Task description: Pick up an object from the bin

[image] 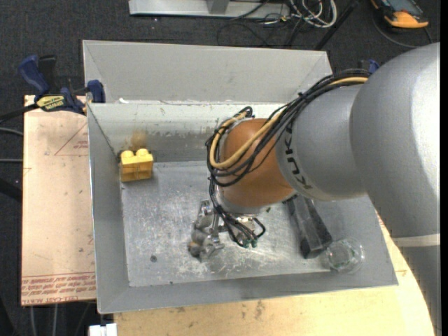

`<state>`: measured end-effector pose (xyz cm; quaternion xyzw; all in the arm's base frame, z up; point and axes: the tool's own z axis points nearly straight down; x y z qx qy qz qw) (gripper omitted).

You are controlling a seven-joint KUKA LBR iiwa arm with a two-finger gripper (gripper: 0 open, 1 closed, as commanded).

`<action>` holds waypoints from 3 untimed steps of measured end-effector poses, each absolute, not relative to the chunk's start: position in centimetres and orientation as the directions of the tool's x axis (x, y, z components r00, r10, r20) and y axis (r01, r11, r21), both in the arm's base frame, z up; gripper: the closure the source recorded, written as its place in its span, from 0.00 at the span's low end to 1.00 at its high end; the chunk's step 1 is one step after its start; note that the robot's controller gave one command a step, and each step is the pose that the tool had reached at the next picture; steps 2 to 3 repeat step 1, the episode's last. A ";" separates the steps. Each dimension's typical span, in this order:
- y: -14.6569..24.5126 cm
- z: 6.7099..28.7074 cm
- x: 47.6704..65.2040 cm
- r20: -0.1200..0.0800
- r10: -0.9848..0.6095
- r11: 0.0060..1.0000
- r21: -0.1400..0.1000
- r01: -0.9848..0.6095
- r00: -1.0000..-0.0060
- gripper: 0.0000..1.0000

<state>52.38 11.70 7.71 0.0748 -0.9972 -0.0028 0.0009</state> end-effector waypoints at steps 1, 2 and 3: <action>10.9 20.0 53.5 -0.002 -0.122 0.993 0.001 -0.122 -0.993 1.00; 10.9 20.0 53.5 -0.002 -0.122 0.993 0.001 -0.122 -0.993 1.00; 10.9 20.0 53.5 -0.002 -0.122 0.993 0.001 -0.122 -0.993 1.00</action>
Offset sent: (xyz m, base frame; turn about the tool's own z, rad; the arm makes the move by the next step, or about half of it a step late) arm 0.0000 0.0000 0.0000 0.0000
